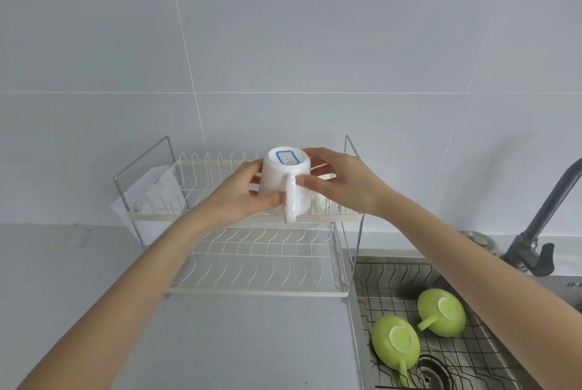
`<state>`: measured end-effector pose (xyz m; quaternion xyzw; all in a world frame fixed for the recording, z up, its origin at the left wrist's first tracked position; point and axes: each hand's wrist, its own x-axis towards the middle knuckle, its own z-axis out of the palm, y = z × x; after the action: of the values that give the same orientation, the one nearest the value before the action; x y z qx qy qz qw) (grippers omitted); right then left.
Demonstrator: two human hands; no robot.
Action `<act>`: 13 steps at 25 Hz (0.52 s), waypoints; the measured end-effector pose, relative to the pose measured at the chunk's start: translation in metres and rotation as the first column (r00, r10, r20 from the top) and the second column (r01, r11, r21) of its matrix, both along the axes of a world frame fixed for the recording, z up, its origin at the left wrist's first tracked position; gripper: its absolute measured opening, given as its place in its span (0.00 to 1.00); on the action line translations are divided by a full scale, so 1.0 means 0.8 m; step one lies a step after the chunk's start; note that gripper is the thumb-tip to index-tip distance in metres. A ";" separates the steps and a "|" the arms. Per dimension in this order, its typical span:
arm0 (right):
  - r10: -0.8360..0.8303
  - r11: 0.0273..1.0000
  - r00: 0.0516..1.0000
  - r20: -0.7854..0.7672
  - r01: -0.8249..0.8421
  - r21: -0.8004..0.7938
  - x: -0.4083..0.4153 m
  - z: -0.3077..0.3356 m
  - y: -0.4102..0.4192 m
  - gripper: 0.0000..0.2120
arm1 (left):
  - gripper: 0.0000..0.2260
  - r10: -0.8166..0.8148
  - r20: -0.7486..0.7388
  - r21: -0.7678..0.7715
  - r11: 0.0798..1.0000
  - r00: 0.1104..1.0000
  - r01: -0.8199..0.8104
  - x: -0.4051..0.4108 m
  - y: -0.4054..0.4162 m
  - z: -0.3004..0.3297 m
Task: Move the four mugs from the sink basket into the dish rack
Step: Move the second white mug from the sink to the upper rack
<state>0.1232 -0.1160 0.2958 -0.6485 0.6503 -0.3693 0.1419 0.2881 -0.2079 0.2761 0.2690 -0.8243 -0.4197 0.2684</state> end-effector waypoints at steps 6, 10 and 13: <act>0.016 1.000 0.998 -0.068 -0.016 0.011 0.021 0.024 -0.076 0.23 | 0.20 0.052 0.074 -0.047 0.998 0.996 -0.049 0.016 -0.076 0.024; 0.017 0.996 0.997 -0.079 -0.010 0.090 0.027 0.017 -0.123 0.23 | 0.30 0.051 0.145 -0.012 0.999 0.988 -0.050 0.025 -0.124 0.014; 0.018 0.989 0.996 -0.083 -0.005 0.148 0.029 0.001 -0.155 0.23 | 0.26 0.063 0.189 0.001 0.998 0.980 -0.064 0.023 -0.158 -0.005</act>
<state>0.1461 -0.2403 0.2969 -0.6549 0.6775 -0.2918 0.1639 0.3063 -0.3343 0.2723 0.3347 -0.8355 -0.3865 0.2012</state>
